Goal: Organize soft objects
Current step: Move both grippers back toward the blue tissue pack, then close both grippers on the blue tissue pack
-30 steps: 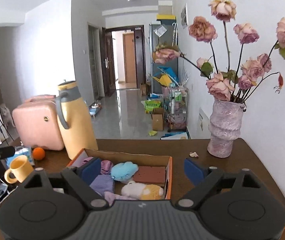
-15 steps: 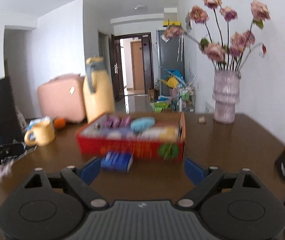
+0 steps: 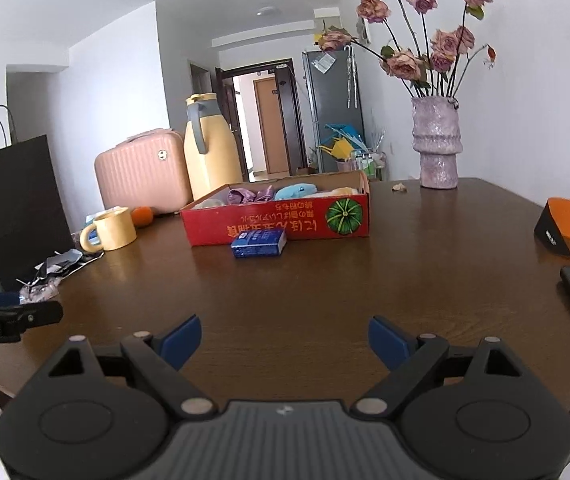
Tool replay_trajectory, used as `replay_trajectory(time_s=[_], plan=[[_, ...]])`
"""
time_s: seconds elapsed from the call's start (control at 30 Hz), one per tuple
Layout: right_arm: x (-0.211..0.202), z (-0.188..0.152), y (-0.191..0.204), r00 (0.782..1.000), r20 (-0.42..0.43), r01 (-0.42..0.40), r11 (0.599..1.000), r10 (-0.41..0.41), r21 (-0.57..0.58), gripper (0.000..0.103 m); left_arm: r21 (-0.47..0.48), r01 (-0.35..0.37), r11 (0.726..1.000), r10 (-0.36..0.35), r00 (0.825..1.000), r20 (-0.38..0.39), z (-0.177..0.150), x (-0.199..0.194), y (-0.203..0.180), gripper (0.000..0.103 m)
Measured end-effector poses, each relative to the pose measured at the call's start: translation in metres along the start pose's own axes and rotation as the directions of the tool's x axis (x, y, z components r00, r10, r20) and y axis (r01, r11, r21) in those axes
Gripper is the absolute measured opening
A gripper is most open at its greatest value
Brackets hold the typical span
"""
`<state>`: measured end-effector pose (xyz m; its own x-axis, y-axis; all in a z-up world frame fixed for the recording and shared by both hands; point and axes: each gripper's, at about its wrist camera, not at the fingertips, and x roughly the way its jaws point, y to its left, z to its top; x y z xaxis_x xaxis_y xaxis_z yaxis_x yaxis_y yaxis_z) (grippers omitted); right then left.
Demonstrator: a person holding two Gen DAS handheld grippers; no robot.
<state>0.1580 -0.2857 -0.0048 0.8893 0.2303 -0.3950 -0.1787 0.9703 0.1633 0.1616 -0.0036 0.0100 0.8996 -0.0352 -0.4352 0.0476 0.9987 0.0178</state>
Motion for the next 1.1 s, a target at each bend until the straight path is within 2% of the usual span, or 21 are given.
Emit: replay_trajectory(time_s=[0.27, 0.37, 0.47, 0.53, 0.6, 0.7, 0.8, 0.87, 0.93, 0.97, 1.03, 1.1], plan=[[0.027, 0.008, -0.005, 1.0, -0.03, 0.008, 0.999, -0.007, 0.034, 0.09, 0.008, 0.014, 1.0, -0.014, 0.999, -0.037, 0.009, 0.031, -0.004, 0.103], [0.045, 0.016, -0.009, 0.999, -0.042, -0.003, 0.999, 0.005, 0.051, 0.09, -0.002, 0.046, 0.999, -0.046, 0.998, -0.04, 0.02, 0.053, -0.005, 0.103], [0.071, 0.028, -0.01, 0.998, -0.053, -0.018, 0.998, 0.021, 0.058, 0.089, 0.02, 0.076, 0.997, -0.074, 0.994, -0.076, 0.037, 0.087, -0.013, 0.102], [0.094, 0.038, -0.011, 0.997, -0.066, -0.038, 0.997, 0.042, 0.062, 0.088, 0.025, 0.099, 0.995, -0.097, 0.991, -0.087, 0.049, 0.112, -0.018, 0.096], [0.122, 0.05, -0.014, 0.994, -0.089, -0.059, 0.995, 0.065, 0.074, 0.082, 0.014, 0.15, 0.989, -0.148, 0.984, -0.101, 0.064, 0.141, -0.022, 0.094], [0.166, 0.07, -0.017, 0.987, -0.116, -0.098, 0.99, 0.109, 0.098, 0.076, -0.009, 0.181, 0.983, -0.181, 0.975, -0.126, 0.084, 0.186, -0.029, 0.094], [0.208, 0.087, -0.02, 0.982, -0.129, -0.125, 0.984, 0.142, 0.128, 0.074, 0.012, 0.19, 0.982, -0.185, 0.969, -0.161, 0.101, 0.23, -0.037, 0.086], [0.238, 0.096, -0.022, 0.976, -0.146, -0.142, 0.979, 0.163, 0.144, 0.069, -0.018, 0.218, 0.976, -0.217, 0.955, -0.204, 0.109, 0.258, -0.038, 0.076], [0.262, 0.101, -0.023, 0.968, -0.168, -0.157, 0.974, 0.184, 0.162, 0.062, -0.057, 0.257, 0.965, -0.263, 0.933, -0.246, 0.113, 0.281, -0.038, 0.059], [0.274, 0.104, -0.024, 0.964, -0.175, -0.171, 0.97, 0.2, 0.171, 0.056, -0.074, 0.271, 0.96, -0.281, 0.923, -0.262, 0.113, 0.293, -0.037, 0.056], [0.295, 0.108, -0.026, 0.956, -0.192, -0.184, 0.965, 0.22, 0.188, 0.051, -0.12, 0.292, 0.949, -0.315, 0.908, -0.275, 0.111, 0.309, -0.035, 0.039], [0.309, 0.107, -0.027, 0.949, -0.203, -0.203, 0.96, 0.242, 0.194, 0.033, -0.169, 0.336, 0.927, -0.371, 0.891, -0.261, 0.106, 0.317, -0.031, 0.031]])
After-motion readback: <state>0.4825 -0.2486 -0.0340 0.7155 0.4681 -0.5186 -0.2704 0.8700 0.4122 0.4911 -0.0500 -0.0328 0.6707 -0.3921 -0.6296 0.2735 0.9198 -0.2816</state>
